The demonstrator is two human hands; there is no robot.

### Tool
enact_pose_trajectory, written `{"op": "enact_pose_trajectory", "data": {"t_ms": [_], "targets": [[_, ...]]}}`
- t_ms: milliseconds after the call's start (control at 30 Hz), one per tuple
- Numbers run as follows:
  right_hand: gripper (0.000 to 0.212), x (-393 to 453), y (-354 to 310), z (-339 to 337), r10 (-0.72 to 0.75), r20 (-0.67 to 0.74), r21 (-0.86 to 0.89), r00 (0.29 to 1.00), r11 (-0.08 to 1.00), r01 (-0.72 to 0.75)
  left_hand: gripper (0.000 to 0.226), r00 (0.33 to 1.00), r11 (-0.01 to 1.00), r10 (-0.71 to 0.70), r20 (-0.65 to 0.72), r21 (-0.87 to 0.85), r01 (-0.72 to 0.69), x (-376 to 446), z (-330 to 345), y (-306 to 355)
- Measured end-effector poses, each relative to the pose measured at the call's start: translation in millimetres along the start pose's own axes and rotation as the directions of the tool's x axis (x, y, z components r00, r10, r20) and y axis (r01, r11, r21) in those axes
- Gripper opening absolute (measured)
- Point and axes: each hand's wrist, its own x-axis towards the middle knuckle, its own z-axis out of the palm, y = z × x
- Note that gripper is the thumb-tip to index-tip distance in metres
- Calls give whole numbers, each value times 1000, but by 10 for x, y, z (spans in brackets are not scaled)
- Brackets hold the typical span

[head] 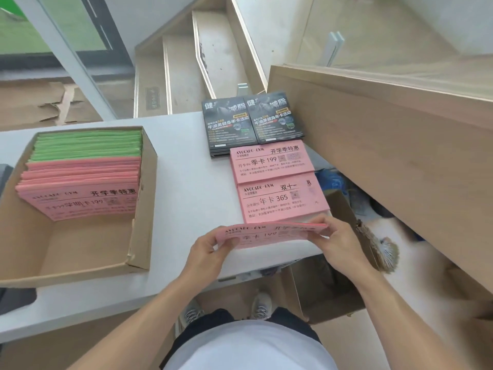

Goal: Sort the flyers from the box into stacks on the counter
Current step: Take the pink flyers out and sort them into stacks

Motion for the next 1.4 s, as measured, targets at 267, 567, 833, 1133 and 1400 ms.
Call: {"op": "enact_pose_trajectory", "data": {"t_ms": [267, 567, 833, 1133, 1400], "targets": [[11, 117, 137, -99, 42, 69, 18, 997, 999, -44, 11, 1000, 999, 16, -24, 43, -15, 71, 85, -12], [21, 320, -28, -20, 64, -119, 254, 991, 967, -32, 14, 959, 984, -146, -244, -134, 116, 366, 225, 157], [20, 759, -70, -91, 32, -290, -98, 956, 993, -63, 12, 923, 982, -184, -338, -13, 191, 884, 304, 253], [47, 806, 31, -34, -62, -234, -474, 970, 879, -58, 96, 939, 927, -218, -268, 246, 285, 801, 355, 196], [51, 865, 87, -24, -4, -76, -560, 997, 828, -40, 60, 970, 810, -151, -189, 539, 231, 762, 468, 192]]}}
